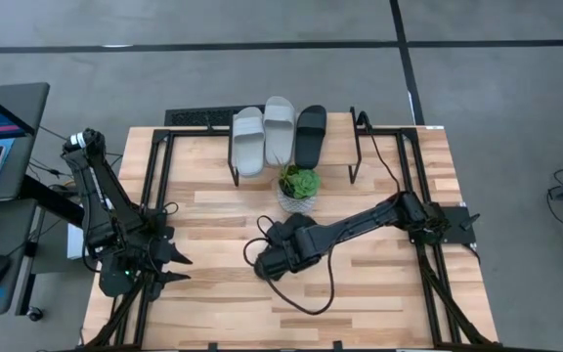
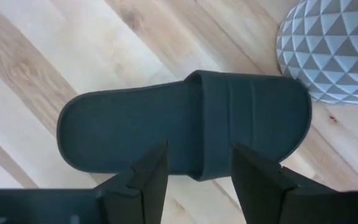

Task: Pick and place slides into the shelf
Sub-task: Put the black slide on the shelf

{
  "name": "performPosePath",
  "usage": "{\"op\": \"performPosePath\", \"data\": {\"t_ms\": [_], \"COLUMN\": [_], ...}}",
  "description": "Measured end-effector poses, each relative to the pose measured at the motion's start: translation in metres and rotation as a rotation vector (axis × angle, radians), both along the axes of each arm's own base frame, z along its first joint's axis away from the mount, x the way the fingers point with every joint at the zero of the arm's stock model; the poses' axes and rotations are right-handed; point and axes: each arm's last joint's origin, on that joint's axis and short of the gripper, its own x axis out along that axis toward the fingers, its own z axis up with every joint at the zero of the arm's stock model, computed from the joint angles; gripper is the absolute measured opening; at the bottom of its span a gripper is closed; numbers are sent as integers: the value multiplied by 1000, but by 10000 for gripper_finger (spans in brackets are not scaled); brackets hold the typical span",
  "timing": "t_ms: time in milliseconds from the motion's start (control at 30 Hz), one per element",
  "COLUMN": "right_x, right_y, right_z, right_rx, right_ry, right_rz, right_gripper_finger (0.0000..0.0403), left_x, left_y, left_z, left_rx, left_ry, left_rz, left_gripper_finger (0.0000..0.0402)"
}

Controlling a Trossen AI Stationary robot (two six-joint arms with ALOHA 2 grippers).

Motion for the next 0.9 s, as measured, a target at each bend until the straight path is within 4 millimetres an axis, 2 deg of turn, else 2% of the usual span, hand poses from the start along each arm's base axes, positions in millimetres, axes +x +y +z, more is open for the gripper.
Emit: {"op": "performPosePath", "data": {"t_ms": [300,900], "right_x": [-4,-4], "right_y": [6,4], "right_z": [-16,-17], "right_rx": [9,-1], "right_ry": [23,57], "right_rz": [11,67], "right_gripper_finger": [164,172], "left_x": [0,0], "left_y": [0,0], "left_z": [0,0], "left_rx": [-14,-33], "left_ry": [6,16], "left_rz": [7,13], "left_gripper_finger": [171,171]}}
